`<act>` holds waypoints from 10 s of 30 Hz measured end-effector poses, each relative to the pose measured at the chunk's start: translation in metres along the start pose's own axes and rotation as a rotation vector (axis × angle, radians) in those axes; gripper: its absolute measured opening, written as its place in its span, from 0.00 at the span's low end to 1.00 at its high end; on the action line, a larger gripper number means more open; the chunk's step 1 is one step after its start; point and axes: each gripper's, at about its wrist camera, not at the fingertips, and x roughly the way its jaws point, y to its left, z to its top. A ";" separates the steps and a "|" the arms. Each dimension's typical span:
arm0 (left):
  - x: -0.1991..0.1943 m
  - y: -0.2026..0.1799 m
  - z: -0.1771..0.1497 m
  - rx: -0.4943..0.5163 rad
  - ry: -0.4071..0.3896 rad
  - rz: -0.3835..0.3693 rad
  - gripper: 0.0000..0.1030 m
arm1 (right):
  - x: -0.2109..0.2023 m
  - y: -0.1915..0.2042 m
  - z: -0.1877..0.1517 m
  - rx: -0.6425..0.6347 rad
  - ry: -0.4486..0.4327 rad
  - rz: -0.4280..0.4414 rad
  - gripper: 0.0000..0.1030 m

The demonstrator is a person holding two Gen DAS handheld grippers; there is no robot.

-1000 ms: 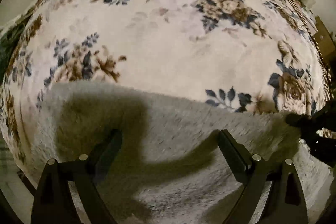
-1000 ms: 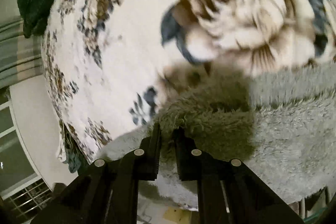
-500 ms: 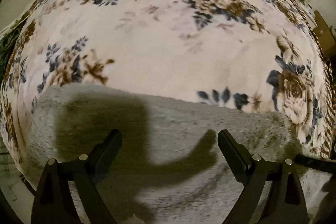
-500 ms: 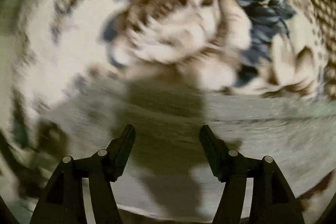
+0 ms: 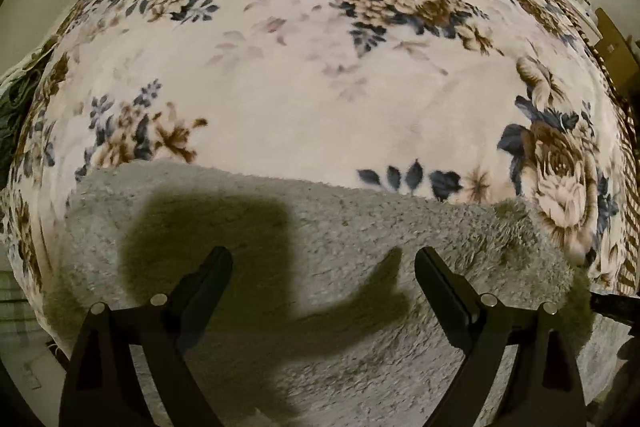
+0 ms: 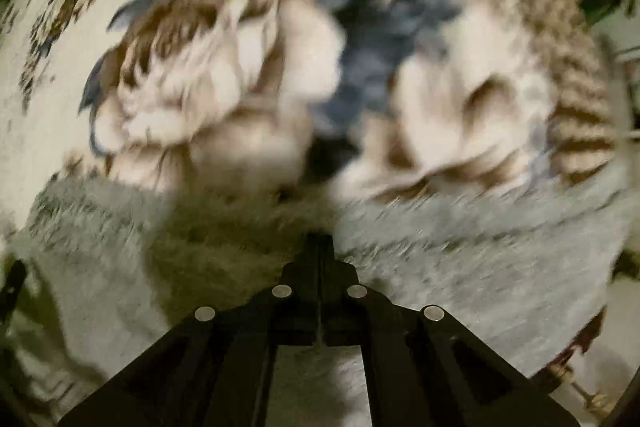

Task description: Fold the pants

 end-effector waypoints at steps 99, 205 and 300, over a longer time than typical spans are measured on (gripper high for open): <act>-0.039 -0.357 -0.081 0.433 -0.037 -0.100 0.92 | -0.083 -0.443 0.001 0.460 -0.347 0.012 0.06; -0.050 -0.081 -0.063 0.350 0.079 -0.148 1.00 | -0.024 -0.045 -0.165 0.141 -0.217 0.241 0.86; -0.125 -0.167 -0.133 0.111 -0.142 -0.518 0.19 | -0.050 -0.149 -0.167 0.065 -0.195 0.143 0.99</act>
